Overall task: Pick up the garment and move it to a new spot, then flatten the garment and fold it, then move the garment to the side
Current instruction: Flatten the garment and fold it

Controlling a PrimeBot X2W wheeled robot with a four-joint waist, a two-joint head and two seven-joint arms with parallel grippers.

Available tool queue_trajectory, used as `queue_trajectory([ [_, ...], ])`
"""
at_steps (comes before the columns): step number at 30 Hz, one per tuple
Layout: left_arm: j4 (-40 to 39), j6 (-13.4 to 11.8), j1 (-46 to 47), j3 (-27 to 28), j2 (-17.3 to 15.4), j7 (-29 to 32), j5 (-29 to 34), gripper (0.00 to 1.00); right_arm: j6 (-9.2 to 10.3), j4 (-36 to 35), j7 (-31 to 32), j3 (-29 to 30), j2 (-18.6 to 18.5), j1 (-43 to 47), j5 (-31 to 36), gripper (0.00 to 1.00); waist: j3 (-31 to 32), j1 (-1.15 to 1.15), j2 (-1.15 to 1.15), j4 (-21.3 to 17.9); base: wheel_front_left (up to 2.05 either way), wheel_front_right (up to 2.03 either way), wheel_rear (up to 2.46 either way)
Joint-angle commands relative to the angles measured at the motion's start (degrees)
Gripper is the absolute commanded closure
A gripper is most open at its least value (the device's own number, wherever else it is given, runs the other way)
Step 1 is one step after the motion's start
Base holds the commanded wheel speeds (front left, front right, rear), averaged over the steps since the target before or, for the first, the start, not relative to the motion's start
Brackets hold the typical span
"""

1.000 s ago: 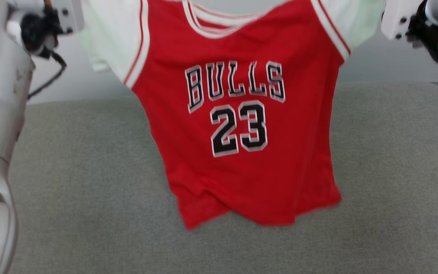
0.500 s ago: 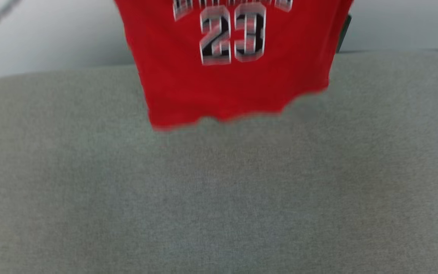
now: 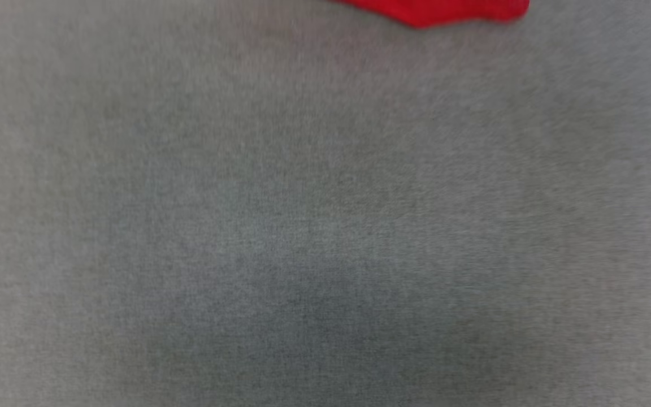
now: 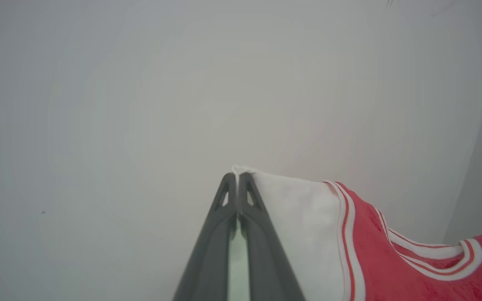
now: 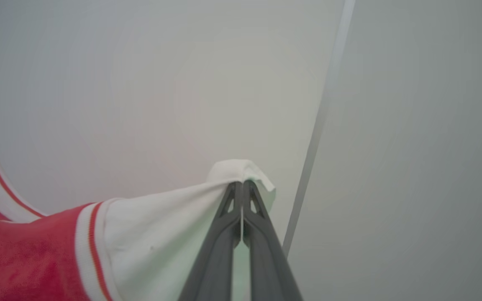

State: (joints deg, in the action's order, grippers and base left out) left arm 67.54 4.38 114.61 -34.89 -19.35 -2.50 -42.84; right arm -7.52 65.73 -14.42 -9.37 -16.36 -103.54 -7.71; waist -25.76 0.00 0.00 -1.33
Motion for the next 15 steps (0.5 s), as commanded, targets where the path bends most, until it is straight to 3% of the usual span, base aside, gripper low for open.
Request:
queue_trajectory([
  [1,0.53,0.41,0.98,0.41,0.84,-1.33,-0.48,1.0,0.06,-0.31,-0.53,1.24,0.16,-0.85,2.28,1.0,-9.85,0.0,0.0,3.68,0.0,0.0,0.0],
  [9,3.57,1.13,1.05,1.3,2.94,-4.53,-1.89,1.0,0.06,-4.26,-0.74,8.32,3.79,1.37,11.2,1.0,-13.49,0.0,0.0,5.77,0.0,0.0,0.0],
  [15,4.99,2.33,-4.2,1.01,3.81,-3.34,-3.27,1.0,0.06,-3.66,-0.77,9.13,6.43,5.82,12.85,1.0,-9.32,0.0,0.0,5.7,0.0,0.0,0.0],
])
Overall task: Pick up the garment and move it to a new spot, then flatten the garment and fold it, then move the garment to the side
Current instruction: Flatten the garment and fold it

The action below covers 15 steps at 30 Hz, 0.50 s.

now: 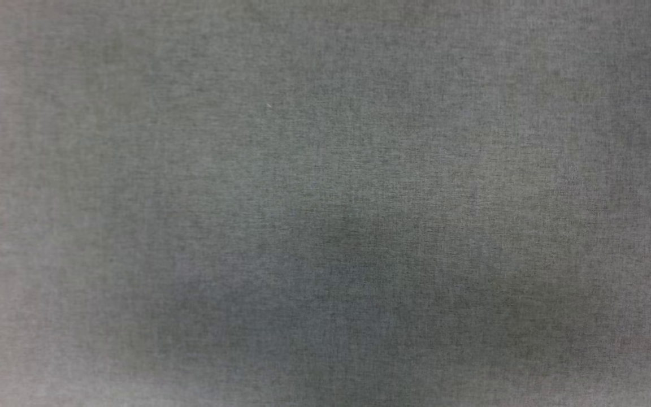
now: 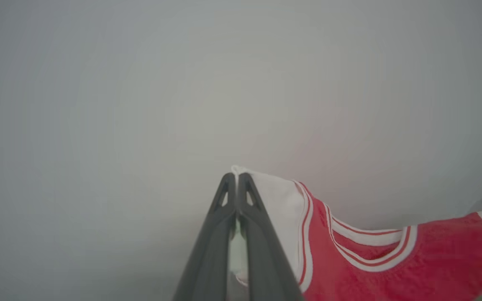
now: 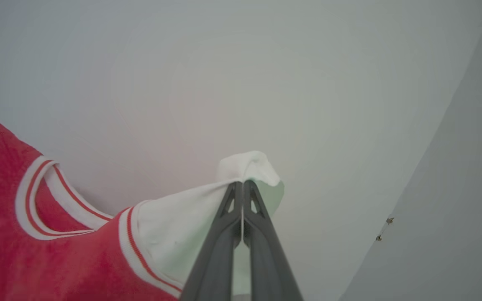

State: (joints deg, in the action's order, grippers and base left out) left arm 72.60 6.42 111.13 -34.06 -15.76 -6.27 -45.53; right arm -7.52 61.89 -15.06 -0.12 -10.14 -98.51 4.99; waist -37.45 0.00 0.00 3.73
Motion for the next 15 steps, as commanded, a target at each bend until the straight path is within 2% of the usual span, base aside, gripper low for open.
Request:
queue_trajectory([
  [1,0.07,0.51,-1.71,-0.3,0.19,1.12,-0.33,1.0,0.06,0.77,-0.13,-0.47,0.38,1.56,-0.32,1.0,3.39,0.0,0.0,0.71,0.0,0.0,0.0],
  [7,0.77,1.13,-8.94,-0.93,-0.6,6.74,-2.45,1.0,0.06,3.68,-0.09,-6.34,1.37,6.32,-5.69,1.0,10.5,0.0,0.0,0.2,0.0,0.0,0.0],
  [11,-0.8,1.1,-15.78,-2.4,-1.32,10.64,-3.82,1.0,0.06,5.35,0.25,-11.69,0.4,11.15,-11.31,1.0,16.57,0.0,0.0,0.34,0.0,0.0,0.0],
  [15,-4.21,1.11,-23.48,-3.94,-3.73,13.96,-6.3,1.0,0.06,4.44,2.19,-17.91,-0.99,18.07,-17.65,1.0,21.82,0.0,0.0,0.64,0.0,0.0,0.0],
])
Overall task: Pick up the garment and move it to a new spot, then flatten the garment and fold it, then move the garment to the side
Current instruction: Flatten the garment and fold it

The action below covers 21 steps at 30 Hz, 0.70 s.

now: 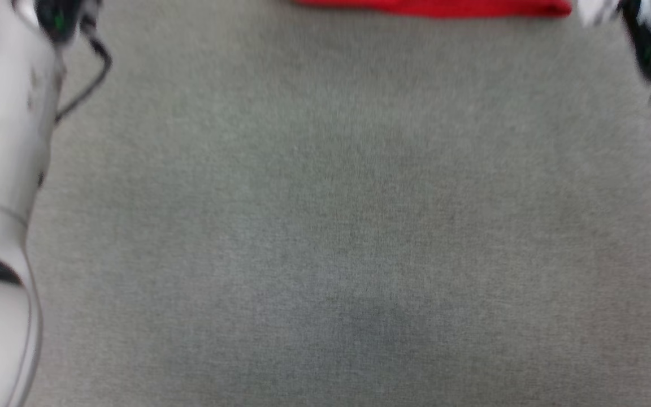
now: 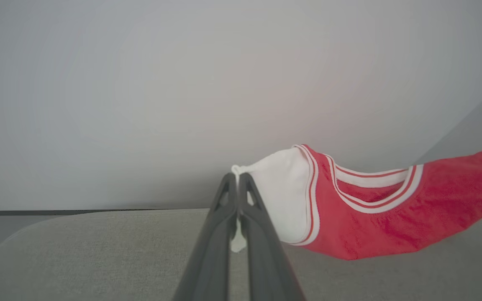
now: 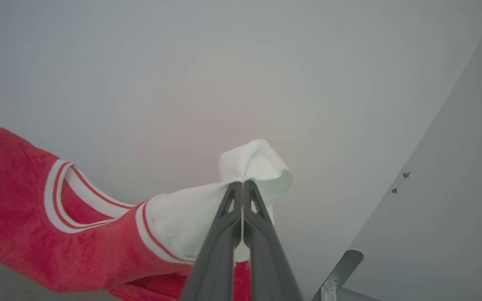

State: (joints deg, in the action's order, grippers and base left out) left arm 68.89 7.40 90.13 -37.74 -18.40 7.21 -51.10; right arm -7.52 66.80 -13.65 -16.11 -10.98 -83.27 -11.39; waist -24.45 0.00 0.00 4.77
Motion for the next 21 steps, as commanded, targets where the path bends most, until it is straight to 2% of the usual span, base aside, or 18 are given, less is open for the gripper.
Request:
queue_trajectory([
  [1,-1.41,0.13,-4.35,-0.38,-1.3,1.1,-1.52,1.0,0.06,-1.36,1.74,-3.7,-0.74,4.83,-3.46,1.0,9.94,0.0,0.0,-0.08,0.0,0.0,0.0],
  [4,-4.77,0.14,-10.35,-2.33,-2.56,3.0,-2.67,1.0,0.06,-6.15,4.85,-8.91,-3.39,11.46,-10.11,1.0,12.88,0.0,0.0,0.18,0.0,0.0,0.0],
  [7,-8.95,0.14,-16.9,-4.5,-3.92,4.74,-4.22,1.0,0.06,-14.09,8.69,-14.62,-6.98,19.73,-17.67,1.0,15.81,0.0,0.0,0.75,0.0,0.0,0.0],
  [10,-12.46,0.08,-24.27,-5.9,-5.3,5.61,-5.89,1.0,0.06,-22.65,11.61,-18.37,-13.09,28.59,-24.2,1.0,18.99,0.0,0.0,1.5,0.0,0.0,0.0],
  [13,-16.01,0.08,-31.22,-7.06,-6.16,5.42,-7.19,1.0,0.06,-30.2,13.43,-19.69,-18.1,37.36,-28.5,1.0,21.24,0.0,0.0,2.19,0.0,0.0,0.0],
  [14,-16.01,0.08,-31.22,-7.06,-6.16,5.42,-7.19,1.0,0.06,-30.2,13.43,-19.69,-18.1,37.36,-28.5,1.0,21.24,0.0,0.0,2.19,0.0,0.0,0.0],
  [15,-17.98,0.08,-35.59,-7.1,-7.24,4.95,-7.98,1.0,0.06,-34.13,13.92,-18.62,-20.57,42.68,-30.75,1.0,22.44,0.0,0.0,2.36,0.0,0.0,0.0],
  [18,-21.94,-0.59,-41.82,-7.2,-8.43,4.38,-9.03,1.0,0.06,-39.82,15.9,-17.33,-22.94,50.66,-33.34,1.0,23.67,0.0,0.0,2.67,0.0,0.0,0.0],
  [21,-26.94,-2.38,-47.52,-7.39,-10.46,4.6,-9.83,1.0,0.06,-45.29,18.41,-15.85,-25.1,57.81,-34.14,1.0,24.33,0.0,0.0,2.72,0.0,0.0,0.0],
])
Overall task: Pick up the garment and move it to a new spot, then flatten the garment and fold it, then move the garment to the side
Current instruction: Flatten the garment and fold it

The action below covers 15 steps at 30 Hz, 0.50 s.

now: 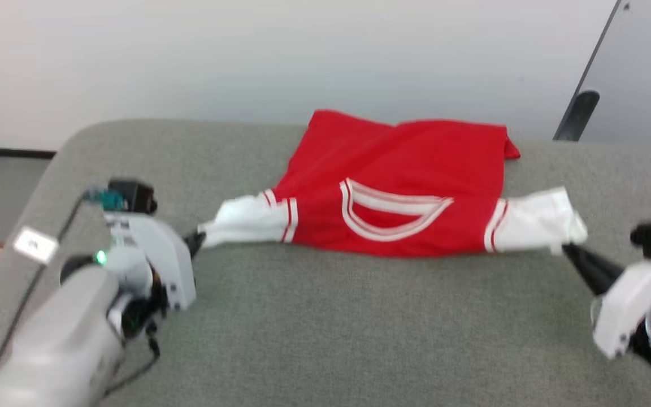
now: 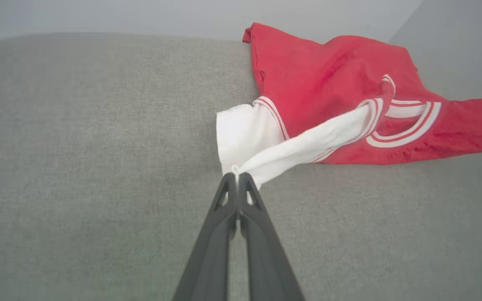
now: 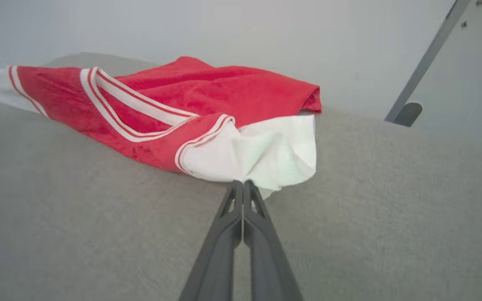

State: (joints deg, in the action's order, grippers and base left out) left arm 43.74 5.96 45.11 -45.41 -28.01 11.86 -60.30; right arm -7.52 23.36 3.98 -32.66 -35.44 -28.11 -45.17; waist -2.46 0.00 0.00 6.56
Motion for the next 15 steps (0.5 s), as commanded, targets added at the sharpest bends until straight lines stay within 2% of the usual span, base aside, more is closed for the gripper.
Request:
queue_trajectory([
  [1,-3.89,-1.75,-4.19,-0.16,-1.99,0.11,-0.2,1.0,0.06,-3.62,1.61,1.25,-1.24,4.82,-0.53,1.0,2.52,0.0,0.0,0.9,0.0,0.0,0.0],
  [7,-18.49,-8.7,-15.8,0.21,-8.1,1.12,-2.26,1.0,0.06,-12.58,6.21,6.16,-4.15,16.75,0.24,1.0,2.84,0.0,0.0,0.62,0.0,0.0,0.0],
  [8,-18.49,-8.7,-15.8,0.21,-8.1,1.12,-2.26,1.0,0.06,-12.58,6.21,6.16,-4.15,16.75,0.24,1.0,2.84,0.0,0.0,0.62,0.0,0.0,0.0],
  [15,-34.11,-18.34,-27.94,1.8,-14.54,0.45,-4.75,1.0,0.06,-20.43,12.67,12.13,-6.33,28.43,1.1,1.0,1.58,0.0,0.0,-0.18,0.0,0.0,0.0],
])
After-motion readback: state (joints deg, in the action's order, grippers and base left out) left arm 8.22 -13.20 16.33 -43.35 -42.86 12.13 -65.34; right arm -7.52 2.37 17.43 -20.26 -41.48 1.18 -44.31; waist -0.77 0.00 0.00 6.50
